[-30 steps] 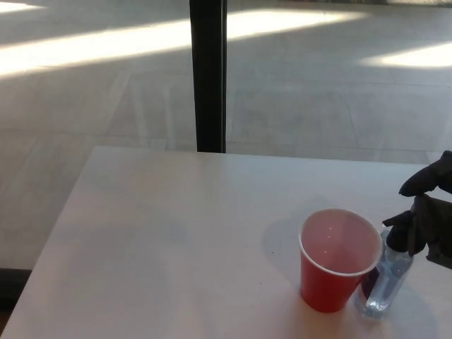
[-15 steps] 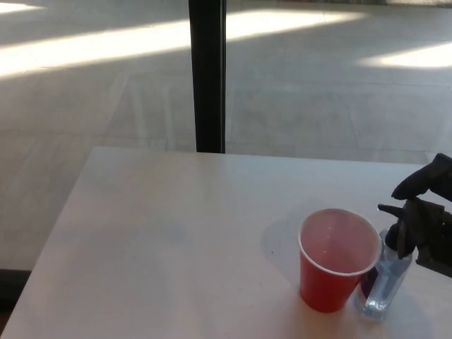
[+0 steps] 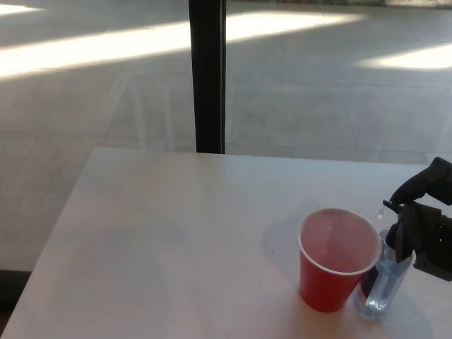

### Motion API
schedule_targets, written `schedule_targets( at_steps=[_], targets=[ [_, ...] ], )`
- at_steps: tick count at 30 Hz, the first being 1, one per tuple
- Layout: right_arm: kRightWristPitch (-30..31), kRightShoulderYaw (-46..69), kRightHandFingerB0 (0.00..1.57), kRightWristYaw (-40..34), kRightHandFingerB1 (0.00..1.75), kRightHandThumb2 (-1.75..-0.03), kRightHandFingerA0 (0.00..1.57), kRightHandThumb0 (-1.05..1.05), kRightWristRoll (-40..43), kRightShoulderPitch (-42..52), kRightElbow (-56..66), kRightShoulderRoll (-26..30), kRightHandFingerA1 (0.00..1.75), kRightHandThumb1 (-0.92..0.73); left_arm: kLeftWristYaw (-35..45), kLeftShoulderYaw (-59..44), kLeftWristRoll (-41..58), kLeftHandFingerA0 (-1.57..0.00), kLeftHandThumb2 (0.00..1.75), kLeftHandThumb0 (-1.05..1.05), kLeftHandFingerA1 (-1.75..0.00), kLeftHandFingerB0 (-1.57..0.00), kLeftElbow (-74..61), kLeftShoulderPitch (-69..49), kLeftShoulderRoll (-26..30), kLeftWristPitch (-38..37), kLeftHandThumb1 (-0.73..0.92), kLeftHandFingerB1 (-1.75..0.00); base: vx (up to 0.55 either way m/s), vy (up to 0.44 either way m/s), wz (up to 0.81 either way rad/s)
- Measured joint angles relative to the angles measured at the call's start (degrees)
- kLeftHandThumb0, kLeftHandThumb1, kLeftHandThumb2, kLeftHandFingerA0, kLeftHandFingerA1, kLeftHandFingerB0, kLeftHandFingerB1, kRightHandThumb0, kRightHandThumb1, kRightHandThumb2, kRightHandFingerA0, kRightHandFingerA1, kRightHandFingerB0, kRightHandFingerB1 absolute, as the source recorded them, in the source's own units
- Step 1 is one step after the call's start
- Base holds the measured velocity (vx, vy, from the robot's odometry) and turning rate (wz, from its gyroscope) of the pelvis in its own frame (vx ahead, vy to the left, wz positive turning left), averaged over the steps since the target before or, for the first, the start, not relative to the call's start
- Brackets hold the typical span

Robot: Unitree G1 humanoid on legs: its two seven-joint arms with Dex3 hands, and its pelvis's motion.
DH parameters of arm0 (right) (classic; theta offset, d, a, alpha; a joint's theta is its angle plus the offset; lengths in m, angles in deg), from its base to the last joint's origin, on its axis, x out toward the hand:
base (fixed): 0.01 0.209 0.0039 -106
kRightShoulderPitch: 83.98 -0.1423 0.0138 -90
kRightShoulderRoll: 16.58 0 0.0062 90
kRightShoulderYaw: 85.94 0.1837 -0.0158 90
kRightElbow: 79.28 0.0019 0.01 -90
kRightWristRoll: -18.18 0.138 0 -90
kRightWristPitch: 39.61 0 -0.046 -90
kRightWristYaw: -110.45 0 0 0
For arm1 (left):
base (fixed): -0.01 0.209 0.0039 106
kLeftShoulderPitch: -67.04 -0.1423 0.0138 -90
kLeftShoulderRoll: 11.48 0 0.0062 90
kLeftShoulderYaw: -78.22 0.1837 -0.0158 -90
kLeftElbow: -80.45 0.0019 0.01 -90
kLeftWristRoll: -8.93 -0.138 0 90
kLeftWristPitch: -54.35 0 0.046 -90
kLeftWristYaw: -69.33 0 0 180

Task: The robot uses its right hand fist to press the hand soap kept in the middle of the table to get liquid hand soap out

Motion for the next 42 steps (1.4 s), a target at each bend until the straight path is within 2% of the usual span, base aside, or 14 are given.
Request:
schedule_targets(
  at_steps=[8, 9, 10, 12, 31, 32, 33, 34, 37, 38, 39, 40, 41, 42],
  targets=[
    [-0.90, -0.05, 0.64, 0.61, 1.62, -0.99, 1.01, -0.29, 0.01, 0.02, -0.61, 1.30, 1.75, -0.67, 0.00, 0.11, 0.01, -0.81, 0.92, -0.32, -0.97, -0.58, -0.14, -0.07, 0.00, 0.00, 0.46, -0.81, 0.00, 0.000, 0.00],
    [-0.95, -0.05, 0.53, 0.66, 1.73, -0.85, 0.95, -0.43, 0.01, 0.01, -0.62, 1.49, 1.75, -0.85, 0.00, 0.11, 0.01, -0.82, 0.95, -0.35, -1.00, -0.59, -0.14, -0.09, 0.00, 0.00, 0.44, -0.83, 0.00, 0.000, 0.00],
    [-0.98, -0.04, 0.53, 0.71, 1.73, -0.85, 0.95, -0.43, 0.01, -0.01, -0.64, 1.69, 1.75, -0.85, 0.00, 0.11, 0.02, -0.82, 0.95, -0.35, -1.00, -0.59, -0.14, -0.13, 0.00, 0.00, 0.44, -0.83, 0.00, 0.000, 0.00],
    [-1.00, 0.09, 0.70, 0.79, 1.44, -0.95, 0.95, -0.28, 0.05, -0.07, -0.66, 2.00, 1.75, -0.70, 0.00, 0.11, 0.02, -0.82, 0.91, -0.32, -0.99, -0.55, -0.15, -0.18, 0.00, 0.00, 0.47, -0.79, 0.00, 0.000, 0.00],
    [1.80, 4.96, 0.77, 2.87, 1.20, -0.95, 0.95, -0.21, 2.22, -2.11, -1.48, 8.27, 1.75, -0.69, 0.00, 0.11, 0.00, -0.80, 0.92, -0.34, -0.97, -0.58, -0.13, -1.96, 0.01, 0.00, 0.46, -0.81, 0.00, 0.000, 0.00],
    [2.53, 5.54, 0.79, 2.89, 1.13, -0.95, 1.19, -0.18, 2.34, -2.42, -1.60, 8.91, 1.68, -0.64, 0.00, 0.12, -0.01, -0.81, 0.92, -0.34, -0.98, -0.57, -0.13, -2.07, 0.00, 0.00, 0.46, -0.80, 0.00, 0.000, 0.00],
    [3.48, 6.18, 0.82, 2.86, 1.05, -1.09, 1.17, -0.31, 2.42, -2.69, -1.83, 9.51, 1.36, -0.60, 0.00, 0.12, -0.01, -0.81, 0.92, -0.33, -0.98, -0.59, -0.14, -2.25, 0.00, 0.00, 0.47, -0.81, 0.00, 0.000, 0.00],
    [3.99, 6.53, 0.75, 2.85, 1.24, -0.98, 0.95, -0.21, 2.48, -2.83, -1.87, 9.78, 1.75, -0.66, 0.00, 0.12, -0.01, -0.81, 0.93, -0.33, -0.97, -0.58, -0.15, -2.34, 0.01, 0.00, 0.46, -0.81, 0.00, 0.000, 0.00],
    [6.42, 8.52, 0.72, 2.76, 1.18, -0.93, 0.92, -0.18, 2.92, -3.83, -1.97, 11.15, 1.75, -0.74, 0.00, 0.13, -0.01, -0.81, 0.94, -0.30, -0.97, -0.58, -0.15, -2.58, 0.01, 0.00, 0.46, -0.81, 0.00, 0.000, 0.00],
    [7.35, 9.41, 0.68, 2.69, 1.13, -0.91, 1.14, -0.09, 3.18, -4.49, -1.97, 11.60, 1.75, -0.77, 0.00, 0.13, -0.01, -0.79, 0.93, -0.30, -0.95, -0.57, -0.12, -2.59, 0.00, 0.00, 0.47, -0.80, 0.00, 0.000, 0.00],
    [8.10, 10.20, 0.68, 2.61, 1.13, -0.91, 1.14, -0.09, 3.45, -5.01, -1.97, 11.95, 1.75, -0.77, 0.00, 0.13, 0.00, -0.79, 0.93, -0.30, -0.95, -0.57, -0.12, -2.58, 0.00, 0.00, 0.47, -0.80, 0.00, 0.000, 0.00],
    [8.40, 10.56, 0.61, 2.59, 1.17, -0.84, 0.85, -0.12, 3.57, -5.23, -1.97, 12.15, 1.75, -0.86, 0.00, 0.13, 0.00, -0.79, 0.93, -0.29, -0.95, -0.57, -0.12, -2.58, 0.01, 0.00, 0.47, -0.80, 0.00, 0.000, 0.00],
    [9.24, 11.62, 0.61, 2.55, 1.17, -0.84, 0.85, -0.12, 4.03, -5.87, -2.01, 12.68, 1.75, -0.86, 0.00, 0.13, 0.01, -0.79, 0.93, -0.29, -0.95, -0.57, -0.11, -2.57, 0.00, 0.00, 0.47, -0.80, 0.00, 0.000, 0.00],
    [10.50, 13.24, 0.68, 2.50, 1.03, -0.95, 1.03, -0.26, 4.73, -6.95, -2.18, 13.52, 1.45, -0.84, 0.00, 0.12, 0.02, -0.80, 0.93, -0.31, -0.96, -0.57, -0.11, -2.64, 0.00, 0.00, 0.47, -0.80, 0.00, 0.000, 0.00]
  ],
)
